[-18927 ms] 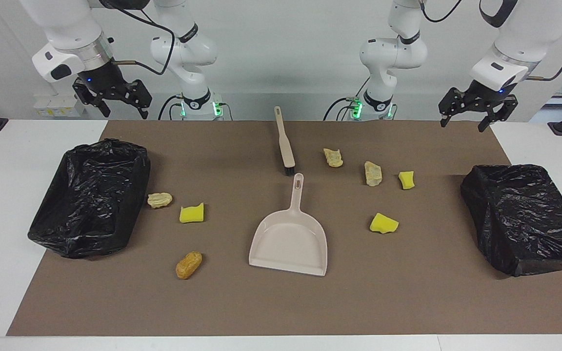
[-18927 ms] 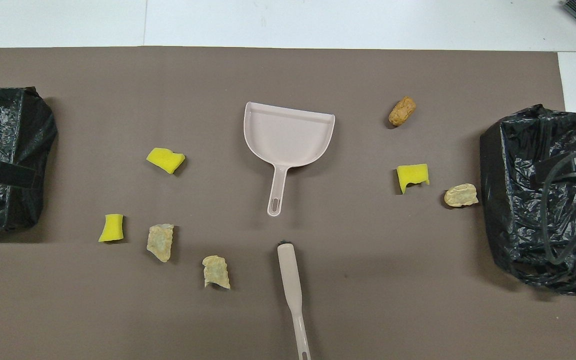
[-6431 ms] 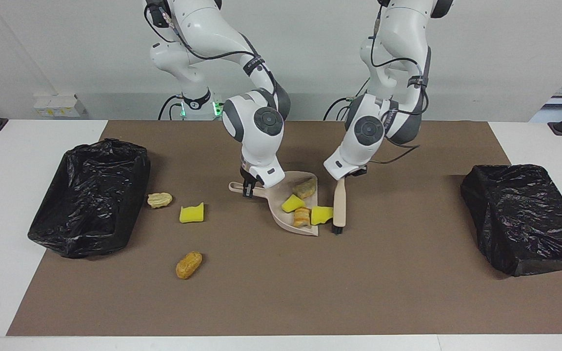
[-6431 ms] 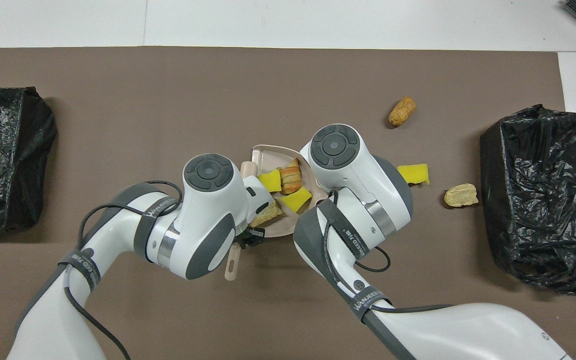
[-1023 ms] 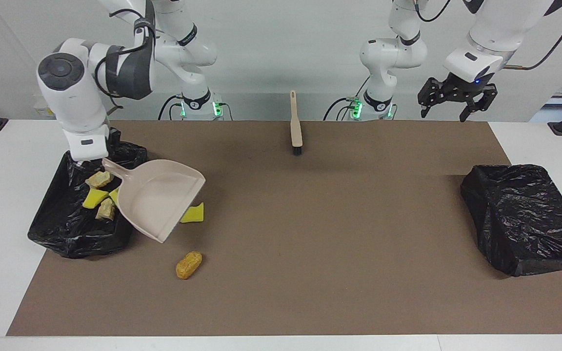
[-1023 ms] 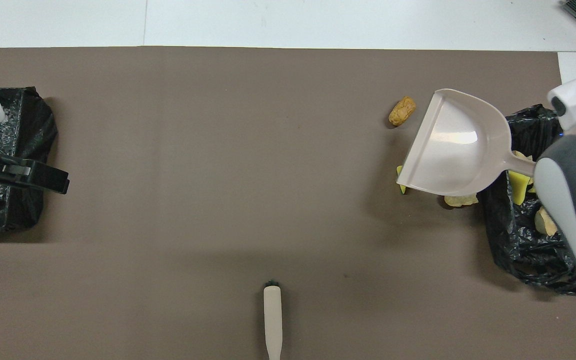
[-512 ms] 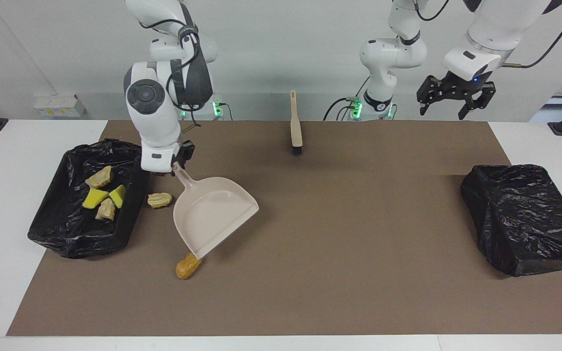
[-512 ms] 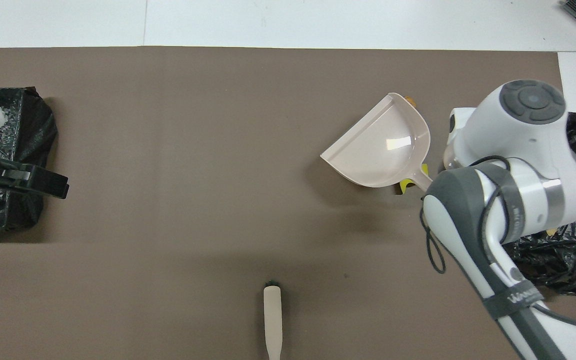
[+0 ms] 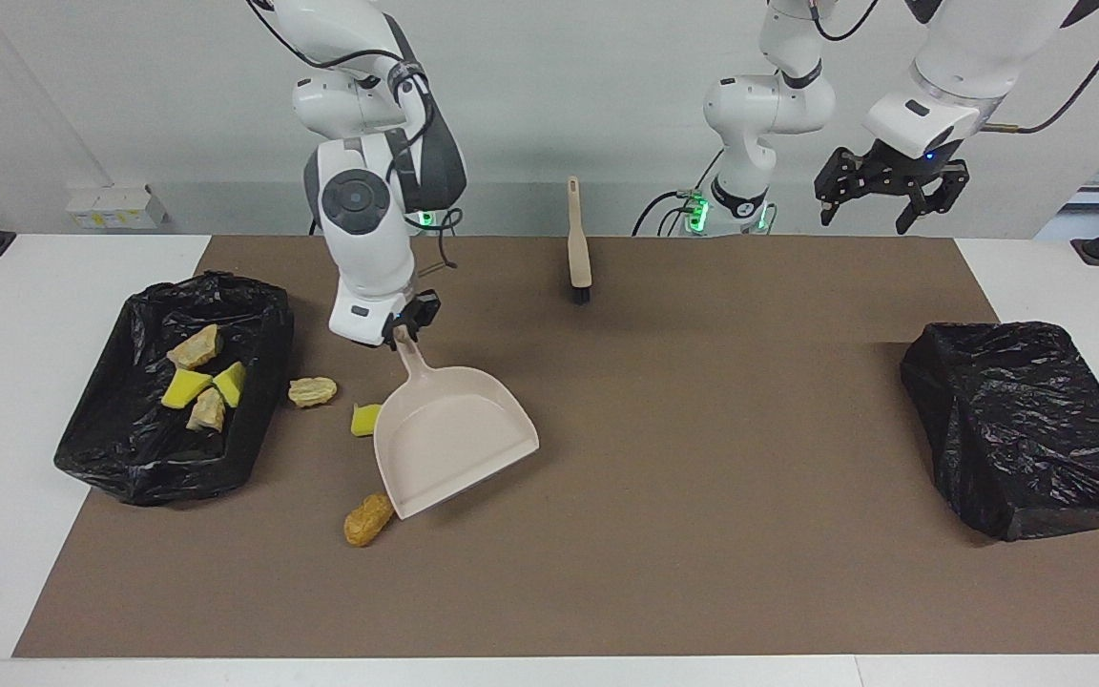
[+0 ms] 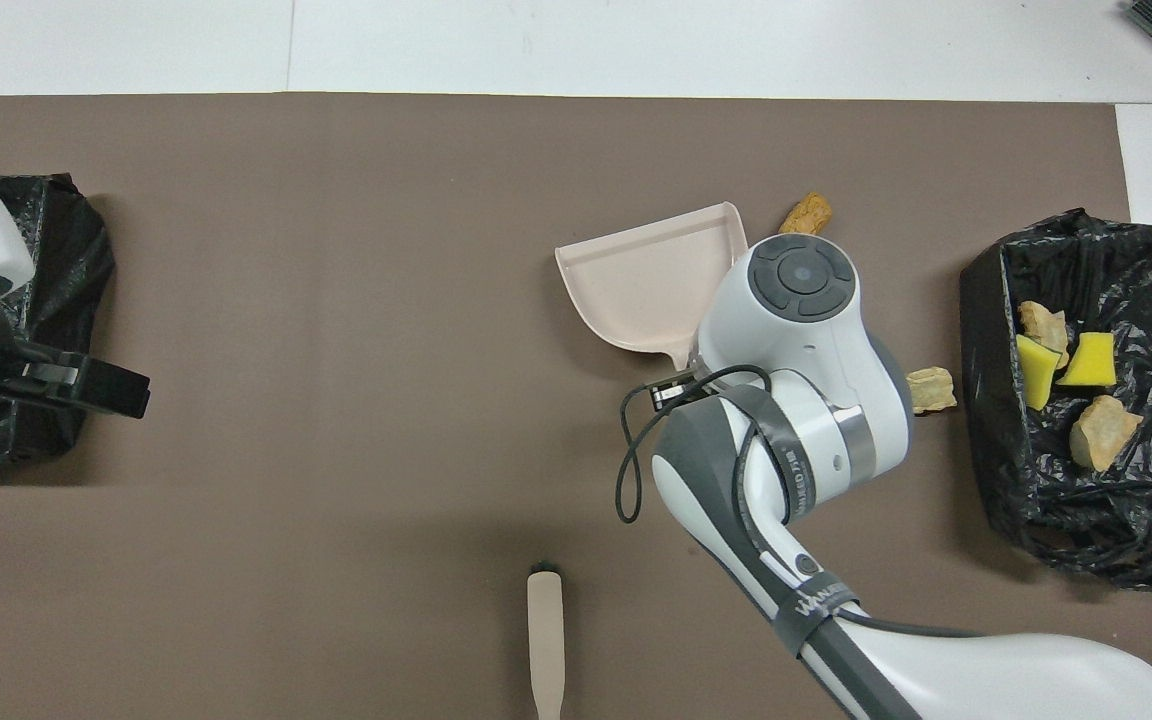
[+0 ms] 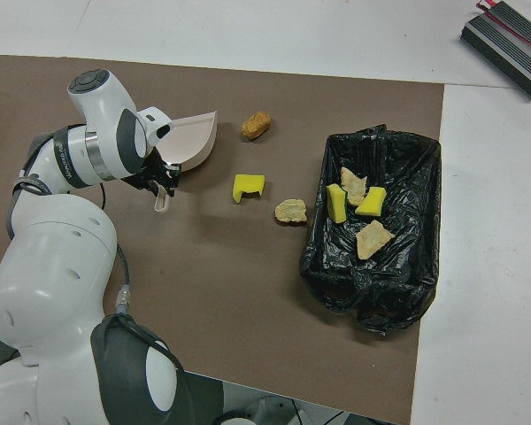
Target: Sweep and dump trash in bin
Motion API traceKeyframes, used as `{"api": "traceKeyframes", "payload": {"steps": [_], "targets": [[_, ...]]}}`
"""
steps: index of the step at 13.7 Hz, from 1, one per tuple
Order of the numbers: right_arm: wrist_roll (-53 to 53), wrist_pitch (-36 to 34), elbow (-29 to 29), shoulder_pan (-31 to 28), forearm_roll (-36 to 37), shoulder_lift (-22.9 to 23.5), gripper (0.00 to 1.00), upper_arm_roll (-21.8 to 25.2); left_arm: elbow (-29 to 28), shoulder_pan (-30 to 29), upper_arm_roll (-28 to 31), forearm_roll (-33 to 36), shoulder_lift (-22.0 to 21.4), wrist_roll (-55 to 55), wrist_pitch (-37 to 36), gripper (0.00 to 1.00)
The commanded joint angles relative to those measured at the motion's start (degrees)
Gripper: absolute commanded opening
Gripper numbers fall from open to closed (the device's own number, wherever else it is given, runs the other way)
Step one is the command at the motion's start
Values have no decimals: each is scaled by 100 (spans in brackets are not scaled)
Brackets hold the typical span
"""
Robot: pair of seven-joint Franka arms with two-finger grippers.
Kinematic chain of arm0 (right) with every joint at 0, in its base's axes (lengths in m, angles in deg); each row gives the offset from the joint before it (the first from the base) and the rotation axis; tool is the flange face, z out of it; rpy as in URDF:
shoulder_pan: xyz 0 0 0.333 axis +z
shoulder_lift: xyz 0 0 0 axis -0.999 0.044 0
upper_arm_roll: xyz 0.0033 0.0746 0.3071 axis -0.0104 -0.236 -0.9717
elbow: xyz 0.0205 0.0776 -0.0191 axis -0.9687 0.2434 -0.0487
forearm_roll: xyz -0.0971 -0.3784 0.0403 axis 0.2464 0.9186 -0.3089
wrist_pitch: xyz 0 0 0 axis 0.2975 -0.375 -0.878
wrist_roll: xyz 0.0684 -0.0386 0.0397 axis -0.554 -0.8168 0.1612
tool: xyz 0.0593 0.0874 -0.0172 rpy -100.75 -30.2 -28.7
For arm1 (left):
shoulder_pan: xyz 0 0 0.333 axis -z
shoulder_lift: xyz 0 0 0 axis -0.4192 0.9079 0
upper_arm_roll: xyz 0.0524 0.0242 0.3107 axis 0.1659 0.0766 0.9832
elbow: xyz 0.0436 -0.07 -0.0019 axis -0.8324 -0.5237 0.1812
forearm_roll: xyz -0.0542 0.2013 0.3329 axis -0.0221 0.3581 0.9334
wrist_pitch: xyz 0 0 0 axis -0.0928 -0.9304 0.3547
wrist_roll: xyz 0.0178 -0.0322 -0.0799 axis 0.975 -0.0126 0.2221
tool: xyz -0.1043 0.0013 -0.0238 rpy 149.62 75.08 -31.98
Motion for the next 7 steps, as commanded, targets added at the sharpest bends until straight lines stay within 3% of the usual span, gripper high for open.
{"api": "traceKeyframes", "payload": {"steps": [1,7], "targets": [[-847,485,-153,404,-249,322,0,27,-487,-4,-12,76,-368,-90,262,100],[-1966,575,-891,1090,-925,781,0,27,-566,5,-21,76,-394,-64,219,100]]}}
